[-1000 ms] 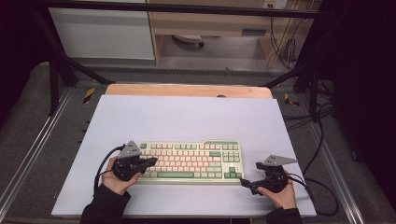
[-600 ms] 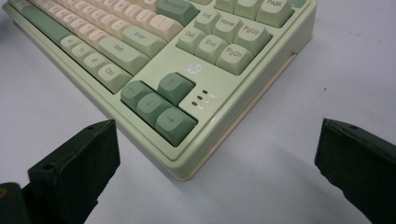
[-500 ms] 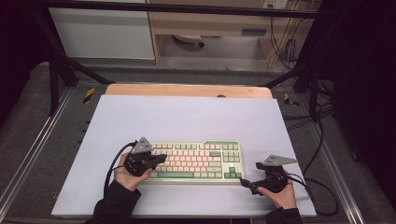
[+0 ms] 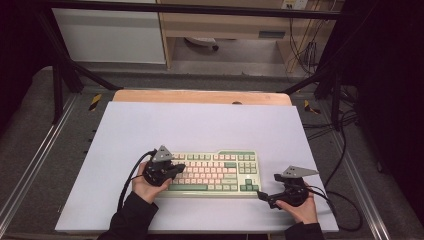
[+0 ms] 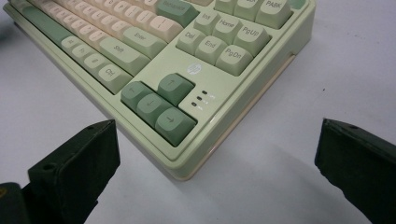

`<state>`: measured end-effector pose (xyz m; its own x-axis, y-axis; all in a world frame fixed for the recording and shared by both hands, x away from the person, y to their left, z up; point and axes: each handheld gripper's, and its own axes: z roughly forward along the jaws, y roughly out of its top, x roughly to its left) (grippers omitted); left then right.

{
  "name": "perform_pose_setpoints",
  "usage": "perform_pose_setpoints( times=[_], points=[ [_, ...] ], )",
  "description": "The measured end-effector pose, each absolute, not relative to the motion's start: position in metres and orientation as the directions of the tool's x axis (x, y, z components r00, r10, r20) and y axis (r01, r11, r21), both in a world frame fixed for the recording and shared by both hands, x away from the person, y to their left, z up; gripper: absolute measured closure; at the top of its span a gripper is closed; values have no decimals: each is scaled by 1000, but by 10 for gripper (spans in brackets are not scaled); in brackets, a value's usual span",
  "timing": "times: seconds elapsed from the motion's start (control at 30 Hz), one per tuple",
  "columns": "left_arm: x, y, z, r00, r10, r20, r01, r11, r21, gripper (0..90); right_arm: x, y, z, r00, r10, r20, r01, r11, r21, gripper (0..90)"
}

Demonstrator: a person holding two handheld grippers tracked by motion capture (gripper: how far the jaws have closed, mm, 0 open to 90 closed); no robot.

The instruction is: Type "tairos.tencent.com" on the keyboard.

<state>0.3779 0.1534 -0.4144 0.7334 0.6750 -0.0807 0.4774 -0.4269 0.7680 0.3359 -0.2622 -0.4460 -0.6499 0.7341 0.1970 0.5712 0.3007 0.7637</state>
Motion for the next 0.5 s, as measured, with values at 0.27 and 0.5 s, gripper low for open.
perform_pose_setpoints(
  times=[0.27, 0.5],
  points=[
    [382, 152, -420, 719, 692, -69, 485, -427, 763, 900, 336, -262, -446, -650, 734, 198, 573, 302, 762, 5],
    [384, 147, -425, 724, 687, -58, 481, -443, 757, 900, 336, -262, -446, -652, 732, 196, 570, 304, 763, 5]
  ],
)
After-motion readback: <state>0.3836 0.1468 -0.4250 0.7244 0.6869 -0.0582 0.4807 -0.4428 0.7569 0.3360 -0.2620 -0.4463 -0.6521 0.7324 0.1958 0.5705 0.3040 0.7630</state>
